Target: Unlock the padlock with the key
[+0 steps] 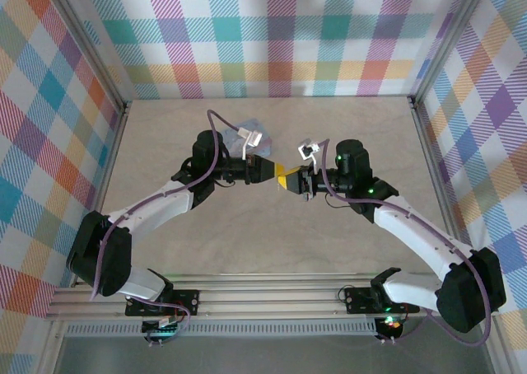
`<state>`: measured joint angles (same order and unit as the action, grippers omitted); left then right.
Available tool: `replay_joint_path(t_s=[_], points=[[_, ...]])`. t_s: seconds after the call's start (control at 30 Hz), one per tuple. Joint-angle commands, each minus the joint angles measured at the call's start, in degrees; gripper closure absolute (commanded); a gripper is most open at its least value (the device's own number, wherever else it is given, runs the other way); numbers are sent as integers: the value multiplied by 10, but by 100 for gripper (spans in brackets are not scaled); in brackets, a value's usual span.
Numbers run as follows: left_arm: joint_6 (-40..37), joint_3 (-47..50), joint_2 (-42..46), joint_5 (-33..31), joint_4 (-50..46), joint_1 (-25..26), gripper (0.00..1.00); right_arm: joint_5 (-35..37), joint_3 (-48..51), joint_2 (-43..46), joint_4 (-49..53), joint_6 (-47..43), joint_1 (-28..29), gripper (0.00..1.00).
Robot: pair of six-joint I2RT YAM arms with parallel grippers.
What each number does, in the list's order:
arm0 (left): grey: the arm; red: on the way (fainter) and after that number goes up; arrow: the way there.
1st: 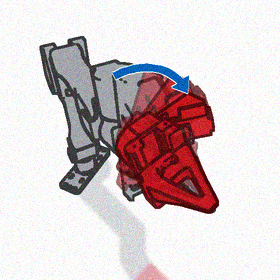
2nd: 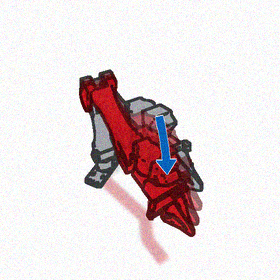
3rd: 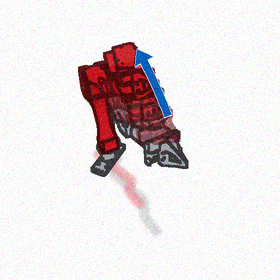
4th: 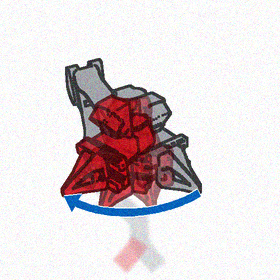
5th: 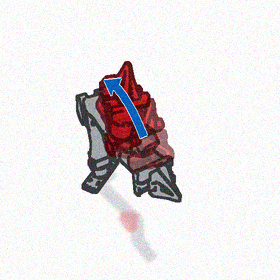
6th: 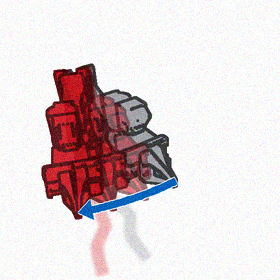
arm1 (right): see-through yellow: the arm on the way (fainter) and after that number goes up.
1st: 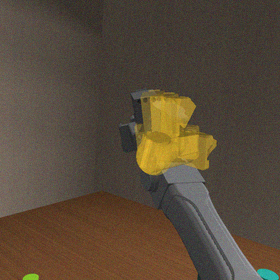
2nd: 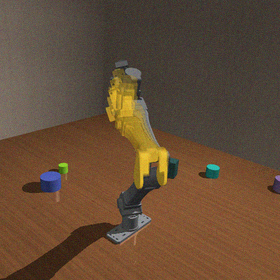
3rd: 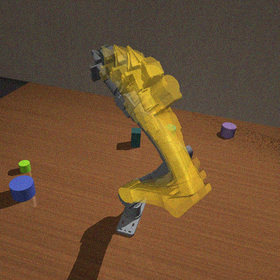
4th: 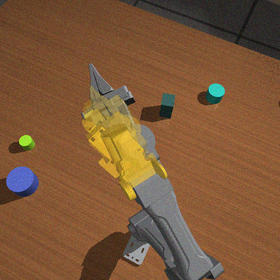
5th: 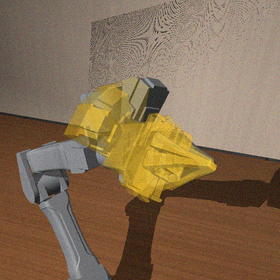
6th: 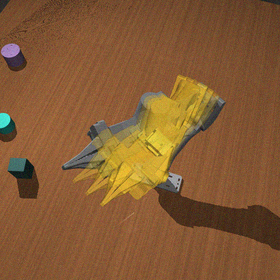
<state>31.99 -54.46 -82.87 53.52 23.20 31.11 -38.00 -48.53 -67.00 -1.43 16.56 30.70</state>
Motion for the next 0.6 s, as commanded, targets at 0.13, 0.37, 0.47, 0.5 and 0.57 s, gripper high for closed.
replay_joint_path(t_s=[0.13, 0.37, 0.47, 0.5, 0.57], points=[[-41, -31, -1, -14, -72, 2, 100, 53, -8, 16, -4, 8, -3, 76], [-262, -160, -11, -129, -457, 2, 100, 121, 30, 87, 26, 6, -6, 43], [-295, -208, -28, -108, -528, 2, 100, 77, 38, 81, 18, 25, -8, 44], [-298, -219, -35, -93, -536, 2, 100, 61, 43, 76, 8, 33, -8, 45], [-296, -239, -48, -52, -541, 2, 100, 31, 56, 64, -30, 52, -8, 46]])
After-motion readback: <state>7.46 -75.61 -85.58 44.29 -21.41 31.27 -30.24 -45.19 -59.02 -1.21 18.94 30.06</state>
